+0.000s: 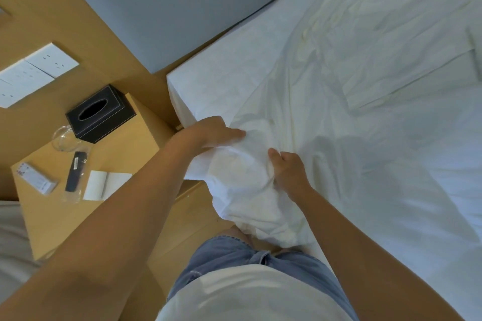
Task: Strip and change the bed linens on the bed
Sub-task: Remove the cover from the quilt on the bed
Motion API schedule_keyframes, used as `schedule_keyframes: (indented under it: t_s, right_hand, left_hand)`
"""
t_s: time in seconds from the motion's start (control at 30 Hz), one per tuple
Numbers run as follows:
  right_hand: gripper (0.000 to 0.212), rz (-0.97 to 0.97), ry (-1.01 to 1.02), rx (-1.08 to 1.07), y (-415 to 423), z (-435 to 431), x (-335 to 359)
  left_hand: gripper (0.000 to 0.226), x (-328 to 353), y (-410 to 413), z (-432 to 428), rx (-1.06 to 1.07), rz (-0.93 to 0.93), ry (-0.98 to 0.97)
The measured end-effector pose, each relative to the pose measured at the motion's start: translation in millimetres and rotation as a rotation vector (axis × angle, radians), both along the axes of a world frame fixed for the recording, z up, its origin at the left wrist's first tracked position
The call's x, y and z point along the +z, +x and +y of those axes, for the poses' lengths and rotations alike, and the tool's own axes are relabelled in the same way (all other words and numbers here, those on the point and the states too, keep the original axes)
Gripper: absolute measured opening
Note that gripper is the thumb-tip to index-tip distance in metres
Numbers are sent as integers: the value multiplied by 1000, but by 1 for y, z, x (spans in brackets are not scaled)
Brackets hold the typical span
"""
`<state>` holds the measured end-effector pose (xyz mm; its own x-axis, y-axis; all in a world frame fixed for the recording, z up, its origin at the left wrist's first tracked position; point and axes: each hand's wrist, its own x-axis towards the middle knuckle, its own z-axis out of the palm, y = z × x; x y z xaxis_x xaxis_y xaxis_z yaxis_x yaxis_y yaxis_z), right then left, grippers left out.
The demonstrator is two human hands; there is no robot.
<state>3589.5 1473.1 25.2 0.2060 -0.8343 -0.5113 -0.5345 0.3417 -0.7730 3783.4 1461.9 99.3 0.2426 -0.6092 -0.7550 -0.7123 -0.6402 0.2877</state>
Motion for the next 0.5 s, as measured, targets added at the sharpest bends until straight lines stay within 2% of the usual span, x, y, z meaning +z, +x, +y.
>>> schedule_keyframes:
  t_s: [0.07,0.13,0.2,0.3,0.37,0.43,0.5]
  right_hand:
    - [49,-16,53,2,-2,7,-2]
    - [47,-39,102,3,-5,10,-4]
    - [46,-35,121,36,-9,12,-4]
    - [43,35,59,59,-14,11,-8]
    - [33,114,-39,-38,-17,6,-11]
    - [24,179,-32,-159,-19,-1,-14]
    - [43,120,134,-246,-18,-6,-16]
  left_hand:
    - [37,-14,-23,-5,-166,-119,6]
    - [26,-27,-43,-5,-257,-149,71]
    - [19,-37,-54,-4,-305,-195,118]
    - [6,-44,-64,-4,-357,-366,84]
    - [15,-47,-70,-4,-381,-473,63]
    - [22,-54,-70,-2,-338,-482,-9]
    - [21,-56,-66,-1,-212,-391,-98]
